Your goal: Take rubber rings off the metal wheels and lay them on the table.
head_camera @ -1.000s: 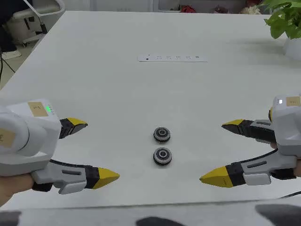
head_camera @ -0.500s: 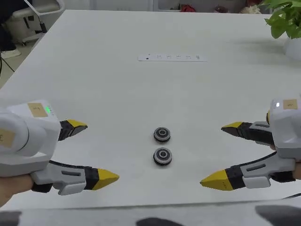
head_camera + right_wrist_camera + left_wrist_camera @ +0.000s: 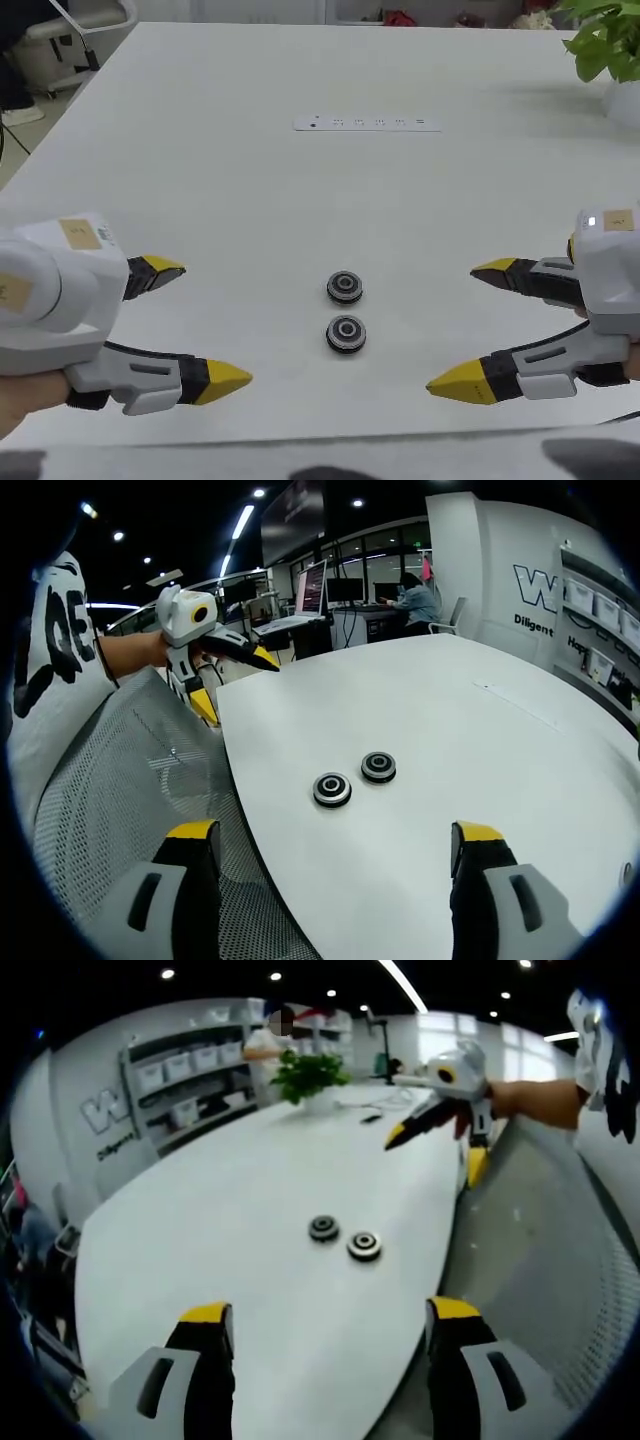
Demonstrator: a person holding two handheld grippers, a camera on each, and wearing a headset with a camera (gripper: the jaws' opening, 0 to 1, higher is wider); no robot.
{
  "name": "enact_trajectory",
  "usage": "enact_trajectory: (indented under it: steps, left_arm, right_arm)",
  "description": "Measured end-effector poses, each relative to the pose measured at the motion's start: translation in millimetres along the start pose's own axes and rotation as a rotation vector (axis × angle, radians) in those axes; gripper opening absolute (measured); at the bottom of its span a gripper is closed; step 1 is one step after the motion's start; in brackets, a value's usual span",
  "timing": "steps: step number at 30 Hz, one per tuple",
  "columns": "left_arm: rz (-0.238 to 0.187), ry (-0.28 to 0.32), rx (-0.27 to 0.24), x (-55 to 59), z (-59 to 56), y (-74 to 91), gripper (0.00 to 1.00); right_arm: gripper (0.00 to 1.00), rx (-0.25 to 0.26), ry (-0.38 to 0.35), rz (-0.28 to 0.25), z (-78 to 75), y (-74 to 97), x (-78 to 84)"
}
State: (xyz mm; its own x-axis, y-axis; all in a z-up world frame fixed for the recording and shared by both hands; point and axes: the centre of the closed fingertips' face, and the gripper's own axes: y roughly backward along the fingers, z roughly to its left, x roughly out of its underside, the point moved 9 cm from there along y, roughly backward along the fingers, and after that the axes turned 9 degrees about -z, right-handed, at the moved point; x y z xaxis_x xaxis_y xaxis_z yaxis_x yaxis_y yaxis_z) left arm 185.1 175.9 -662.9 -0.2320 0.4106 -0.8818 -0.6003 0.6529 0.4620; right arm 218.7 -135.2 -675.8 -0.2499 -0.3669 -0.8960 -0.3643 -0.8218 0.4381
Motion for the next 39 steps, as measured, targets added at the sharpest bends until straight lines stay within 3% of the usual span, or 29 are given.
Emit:
enact_trajectory:
  steps: [39]
  left_arm:
    - [0.02, -0.002, 0.025, 4.2, 0.8, -3.0, 0.79]
  right_arm:
    - [0.89, -0.024, 0.009, 0.015, -0.2, -3.6, 0.5]
